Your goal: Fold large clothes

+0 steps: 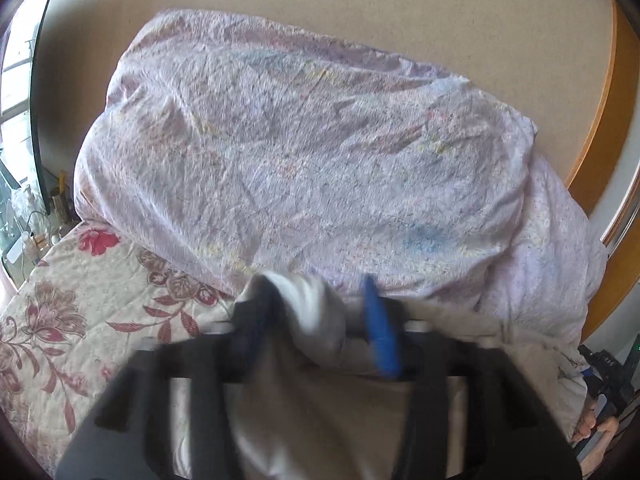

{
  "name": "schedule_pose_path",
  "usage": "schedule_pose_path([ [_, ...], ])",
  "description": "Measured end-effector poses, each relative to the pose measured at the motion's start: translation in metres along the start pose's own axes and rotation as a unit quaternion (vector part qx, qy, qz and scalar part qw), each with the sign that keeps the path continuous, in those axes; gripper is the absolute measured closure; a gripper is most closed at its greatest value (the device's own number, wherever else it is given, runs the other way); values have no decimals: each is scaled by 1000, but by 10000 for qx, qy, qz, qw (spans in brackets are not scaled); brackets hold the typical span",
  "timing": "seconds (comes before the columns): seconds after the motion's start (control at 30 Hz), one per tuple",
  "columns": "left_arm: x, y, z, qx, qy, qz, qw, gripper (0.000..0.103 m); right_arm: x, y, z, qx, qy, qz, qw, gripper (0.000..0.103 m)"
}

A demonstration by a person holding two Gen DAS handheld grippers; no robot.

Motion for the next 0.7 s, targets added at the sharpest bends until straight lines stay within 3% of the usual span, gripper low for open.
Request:
schedule_pose_path([
  [0.03, -1, 7, 0, 78, -43, 201, 9998, 11, 1, 6, 2, 139, -83, 79, 9998, 47],
  [0.1, -1, 22, 2, 104, -186, 453, 9987, 6, 0, 24, 0, 202, -38, 394, 9990, 38],
  [0.17, -7, 34, 7, 195, -318, 486, 9981, 6, -10, 32, -15, -125, 577, 450, 9972, 37],
  [0.23, -18, 40, 15, 354, -503, 465, 9970, 6, -26, 20, -33, -664, 1312, 214, 9889, 37],
  [0.3, -32, 38, 22, 454, -694, 359, 9959, 5, -49, -1, -49, -1342, 2118, -42, 9680, 37],
  [0.4, -55, 21, 32, 693, -929, 0, 9933, 5, -74, -33, -55, -2044, 2731, -313, 9395, 39],
  [0.47, -63, 3, 35, 924, -1037, -255, 9900, 5, -82, -53, -48, -2486, 2858, -473, 9243, 39],
  [0.53, -68, -22, 35, 1326, -1080, -562, 9837, 5, -84, -67, -42, -2651, 2854, -587, 9191, 39],
  [0.7, -65, -54, 28, 1726, -933, -694, 9781, 4, -79, -88, -32, -2835, 2624, -682, 9198, 38],
])
Point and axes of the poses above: each gripper's, at about its wrist camera, not at the fingertips, and y roughly against the way its jaws point, z to its right, x to its top, the point moved 2 cm from there along -y, roughly the way its jaws point, and after that the axes turned 14 degrees about -z, right-handed, at the moved point
